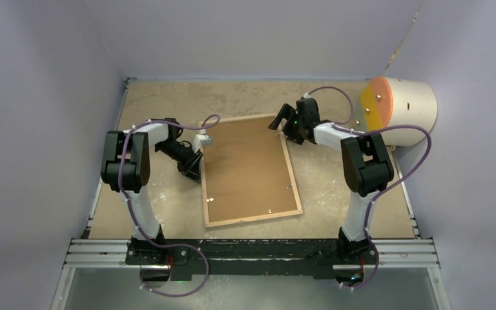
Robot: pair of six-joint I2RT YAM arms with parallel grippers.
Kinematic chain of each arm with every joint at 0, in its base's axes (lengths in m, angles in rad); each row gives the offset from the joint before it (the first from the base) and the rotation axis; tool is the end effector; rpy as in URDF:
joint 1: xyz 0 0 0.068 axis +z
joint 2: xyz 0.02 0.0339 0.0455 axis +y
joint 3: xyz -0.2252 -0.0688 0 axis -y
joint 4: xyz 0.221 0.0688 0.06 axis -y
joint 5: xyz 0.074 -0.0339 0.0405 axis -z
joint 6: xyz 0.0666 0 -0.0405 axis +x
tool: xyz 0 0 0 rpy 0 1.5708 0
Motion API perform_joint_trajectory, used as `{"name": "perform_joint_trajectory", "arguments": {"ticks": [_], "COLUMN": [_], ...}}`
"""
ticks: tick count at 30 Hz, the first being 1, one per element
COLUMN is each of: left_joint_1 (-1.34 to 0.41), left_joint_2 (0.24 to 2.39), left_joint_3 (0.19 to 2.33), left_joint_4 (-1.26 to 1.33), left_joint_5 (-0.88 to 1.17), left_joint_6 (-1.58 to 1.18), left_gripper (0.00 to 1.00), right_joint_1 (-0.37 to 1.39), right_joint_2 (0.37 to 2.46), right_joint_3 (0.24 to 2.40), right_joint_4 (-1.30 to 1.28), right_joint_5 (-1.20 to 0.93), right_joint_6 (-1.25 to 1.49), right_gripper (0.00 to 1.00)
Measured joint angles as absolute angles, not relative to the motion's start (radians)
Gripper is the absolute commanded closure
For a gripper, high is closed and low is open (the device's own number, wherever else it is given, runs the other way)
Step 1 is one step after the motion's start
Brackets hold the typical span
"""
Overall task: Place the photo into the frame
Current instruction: Adjust the photo frame at the center of the board.
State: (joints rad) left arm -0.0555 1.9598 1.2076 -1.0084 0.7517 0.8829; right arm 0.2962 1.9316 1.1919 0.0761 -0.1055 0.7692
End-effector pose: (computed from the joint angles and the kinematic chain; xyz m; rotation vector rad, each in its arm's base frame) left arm 0.2817 -0.0612 0.0942 1.1692 2.5382 -1.1159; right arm 0.3936 0.1275 0.1332 0.4859 2.2713 0.6805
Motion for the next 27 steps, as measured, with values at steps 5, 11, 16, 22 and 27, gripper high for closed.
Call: {"name": "perform_joint_trajectory", "arguments": {"ticks": [5,11,16,22,27], "left_joint_1": [-0.067,-0.133,-0.243,-0.288,-0.234], "left_joint_2": [1.948,1.941,1.941,1.940,1.905], "left_joint_3": [1.188,1.171,1.164,1.177,1.286], "left_joint_4": [-1.003,-1.036,-1.122,-1.248,-1.333], "left_joint_5": [0.752,0.731,0.723,0.780,0.796], "left_joint_6": [0.883,0.865,0.839,0.873,1.001], "left_gripper": [0.76,0.71,0.46,0.21,0.18], "right_joint_1": [0.315,0.395,0.467,0.516,0.522], "right_joint_2": [1.995,2.181,2.364,2.439,2.325], "right_joint_3": [1.303,1.571,1.847,2.016,1.938], "right_joint_4": [0.083,0.055,0.043,-0.061,-0.155], "right_joint_5": [-0.139,-0.132,-0.163,-0.223,-0.214], "right_joint_6": [0.762,0.731,0.696,0.629,0.621], "right_gripper": [0.03,0.04,0.02,0.01,0.01]}}
